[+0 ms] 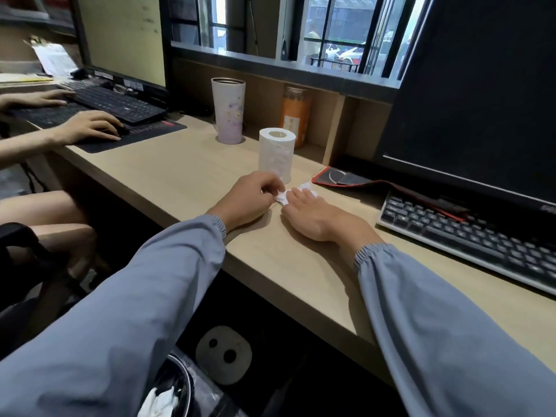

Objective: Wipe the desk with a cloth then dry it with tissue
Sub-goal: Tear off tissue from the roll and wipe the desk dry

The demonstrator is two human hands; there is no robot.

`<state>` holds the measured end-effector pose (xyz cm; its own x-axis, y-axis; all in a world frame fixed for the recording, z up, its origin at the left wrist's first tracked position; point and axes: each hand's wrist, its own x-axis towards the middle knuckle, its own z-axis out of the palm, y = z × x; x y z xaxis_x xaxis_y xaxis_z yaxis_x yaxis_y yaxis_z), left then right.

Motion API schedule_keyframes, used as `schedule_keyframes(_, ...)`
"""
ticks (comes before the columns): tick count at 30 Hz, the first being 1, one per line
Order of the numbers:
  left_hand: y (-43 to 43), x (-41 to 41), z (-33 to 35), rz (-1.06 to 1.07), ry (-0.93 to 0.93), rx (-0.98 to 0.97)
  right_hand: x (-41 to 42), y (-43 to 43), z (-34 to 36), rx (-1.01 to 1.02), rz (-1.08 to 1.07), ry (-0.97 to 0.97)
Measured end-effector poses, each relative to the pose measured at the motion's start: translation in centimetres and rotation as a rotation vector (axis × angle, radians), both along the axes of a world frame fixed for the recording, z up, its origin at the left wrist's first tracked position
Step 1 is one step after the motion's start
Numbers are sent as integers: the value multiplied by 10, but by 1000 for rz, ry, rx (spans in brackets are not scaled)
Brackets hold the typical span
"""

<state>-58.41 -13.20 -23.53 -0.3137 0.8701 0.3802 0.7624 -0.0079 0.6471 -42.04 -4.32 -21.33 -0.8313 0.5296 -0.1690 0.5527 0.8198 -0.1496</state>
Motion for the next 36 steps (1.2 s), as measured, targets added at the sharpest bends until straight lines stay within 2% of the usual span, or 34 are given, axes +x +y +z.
schedule_keyframes(5, -3, 2, 3, -19, -121, 6, 12, -31, -8, -16, 131, -21)
schedule_keyframes(11, -6, 6, 7, -38, -178, -29, 12, -46, -1, -21, 116, -28)
schedule_keyframes(17, -6, 4, 5, -30, -260, -26, 25, -76, -8, 7, 222, -21)
schedule_keyframes(22, -5, 5, 5, -19, -248, -27, 17, -84, -7, 16, 172, 20)
schedule_keyframes(36, -6, 4, 5, -23, -246, -32, 35, -134, -15, 164, 315, 1)
